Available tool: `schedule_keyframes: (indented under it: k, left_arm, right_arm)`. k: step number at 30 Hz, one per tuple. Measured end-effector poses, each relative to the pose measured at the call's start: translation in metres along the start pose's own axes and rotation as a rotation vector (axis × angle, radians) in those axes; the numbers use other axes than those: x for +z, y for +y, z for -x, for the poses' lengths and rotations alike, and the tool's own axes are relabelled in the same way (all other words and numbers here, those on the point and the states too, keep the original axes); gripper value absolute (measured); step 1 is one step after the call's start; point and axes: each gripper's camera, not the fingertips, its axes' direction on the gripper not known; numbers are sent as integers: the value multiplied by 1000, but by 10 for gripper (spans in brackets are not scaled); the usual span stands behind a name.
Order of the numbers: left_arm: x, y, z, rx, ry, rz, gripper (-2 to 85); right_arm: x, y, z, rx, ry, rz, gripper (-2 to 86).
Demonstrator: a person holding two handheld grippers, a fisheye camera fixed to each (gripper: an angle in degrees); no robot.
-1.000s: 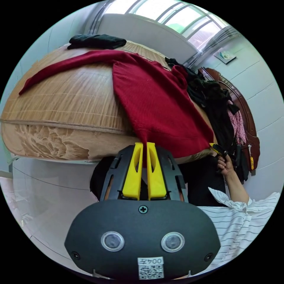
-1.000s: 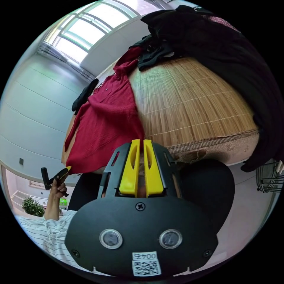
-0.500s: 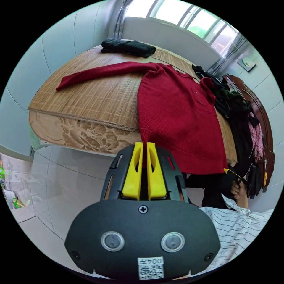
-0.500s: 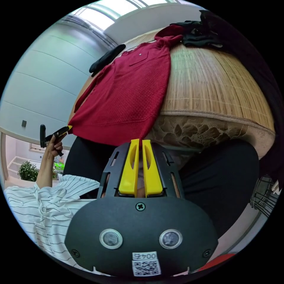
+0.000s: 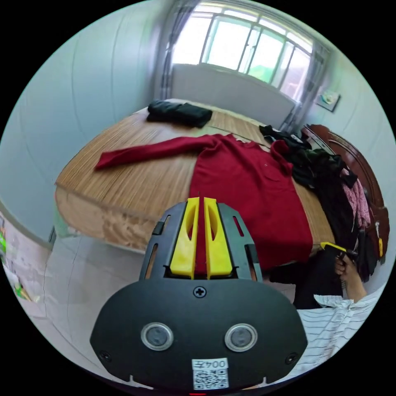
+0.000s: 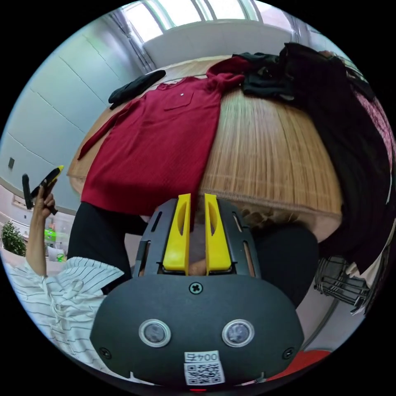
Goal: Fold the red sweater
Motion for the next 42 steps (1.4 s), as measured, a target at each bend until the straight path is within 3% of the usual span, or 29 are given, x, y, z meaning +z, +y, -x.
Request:
schedule_keyframes:
  k: [11,18,23,27,31,37,39,42]
  left_arm:
    - [211,-179,-125,218,-102,105,7]
    - [327,-247,-151,169,-170,186,6]
    - [404,-254,-139,199,-410,308,5]
    - [413,-248,-97,129,-446,254,5]
    - [407,-259,-74,29,-226,253,5]
    - [348,-206,-106,202,-160,177,7]
    - [369,-178,-103,269,-235,283,7]
    - [358,-159,-72,115,-152,226,7]
  right_arm:
    - [88,-40,75,-153,145,-29,45]
    - [100,-43,72,-134,85,-66,38]
    - [108,-56,63,-104,-6,-50,33]
    - [113,-66,63,-101,-26,-32,30]
    - [120,-76,67,-102,-26,-31,27]
    - [127,-91,73,-91,-13,-25,28]
    - [129,-95,74,-86,-11,-28,29]
    - [132,-100,78,-103,8,-36,32]
